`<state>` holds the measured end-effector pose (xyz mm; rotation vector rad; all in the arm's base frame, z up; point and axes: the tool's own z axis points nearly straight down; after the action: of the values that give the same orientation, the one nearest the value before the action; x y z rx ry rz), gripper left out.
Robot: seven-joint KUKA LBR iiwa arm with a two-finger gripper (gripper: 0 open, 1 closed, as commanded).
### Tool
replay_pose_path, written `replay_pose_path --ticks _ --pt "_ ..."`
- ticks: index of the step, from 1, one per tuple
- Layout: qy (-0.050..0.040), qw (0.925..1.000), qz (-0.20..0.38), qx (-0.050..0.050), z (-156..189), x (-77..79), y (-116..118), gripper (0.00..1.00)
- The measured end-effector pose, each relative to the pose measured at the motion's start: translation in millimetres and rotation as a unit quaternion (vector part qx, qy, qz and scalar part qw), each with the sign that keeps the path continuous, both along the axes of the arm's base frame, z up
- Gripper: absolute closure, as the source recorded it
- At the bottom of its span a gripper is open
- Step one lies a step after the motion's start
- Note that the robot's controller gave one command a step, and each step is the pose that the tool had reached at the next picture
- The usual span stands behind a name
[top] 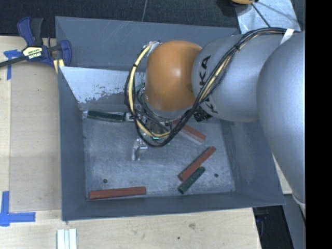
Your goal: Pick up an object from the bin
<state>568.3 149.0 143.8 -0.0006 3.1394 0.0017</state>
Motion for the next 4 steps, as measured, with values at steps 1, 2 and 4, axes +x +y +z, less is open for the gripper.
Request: replay_pose_path --ticks 1,2,4 --pt "-0.0003 1.0000 0.003 0.001 0.1 1.5 -2.6 0.00" --pt "0.0003 0.9998 0.020 -0.002 -0.7 9.8 -49.2 0.00" --pt "0.0002 0.9977 0.068 0.001 -34.9 35.8 -107.5 0.00"
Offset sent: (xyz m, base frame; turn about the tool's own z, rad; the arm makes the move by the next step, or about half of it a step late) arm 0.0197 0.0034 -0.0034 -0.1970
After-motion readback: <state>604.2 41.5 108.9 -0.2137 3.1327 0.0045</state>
